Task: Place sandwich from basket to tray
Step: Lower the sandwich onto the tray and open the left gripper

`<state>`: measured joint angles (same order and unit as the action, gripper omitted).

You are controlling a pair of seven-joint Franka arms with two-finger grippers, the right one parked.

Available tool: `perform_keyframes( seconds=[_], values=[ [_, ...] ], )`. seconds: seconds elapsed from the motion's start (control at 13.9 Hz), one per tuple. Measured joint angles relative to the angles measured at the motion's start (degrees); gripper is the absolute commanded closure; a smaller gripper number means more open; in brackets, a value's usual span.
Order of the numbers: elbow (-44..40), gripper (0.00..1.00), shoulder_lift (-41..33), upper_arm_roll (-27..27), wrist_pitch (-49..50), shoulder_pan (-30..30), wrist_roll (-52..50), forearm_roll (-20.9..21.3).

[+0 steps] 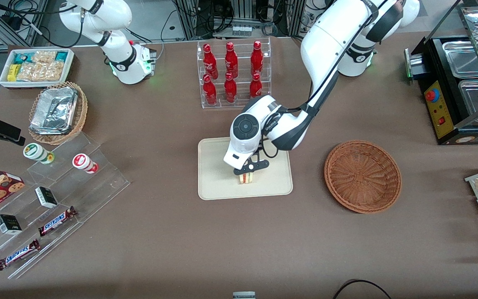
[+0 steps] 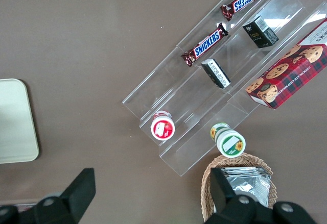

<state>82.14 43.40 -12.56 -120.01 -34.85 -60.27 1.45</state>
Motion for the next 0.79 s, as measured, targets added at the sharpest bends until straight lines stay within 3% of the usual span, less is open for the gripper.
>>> perform_keyframes(
  seconds=[0.29, 0.36, 0.43, 0.79],
  values=[
    [-0.45, 1.00, 0.92, 0.11, 0.27, 0.00, -1.55, 0.79],
    [-0.79, 0.83, 1.28, 0.12, 0.40, 0.00, -1.94, 0.79],
    [-1.13, 0.01, 1.59, 0.11, 0.49, 0.00, -2.41, 0.79],
    [-3.12, 0.00, 1.82, 0.13, 1.74, 0.10, -3.47, 0.62]
  ],
)
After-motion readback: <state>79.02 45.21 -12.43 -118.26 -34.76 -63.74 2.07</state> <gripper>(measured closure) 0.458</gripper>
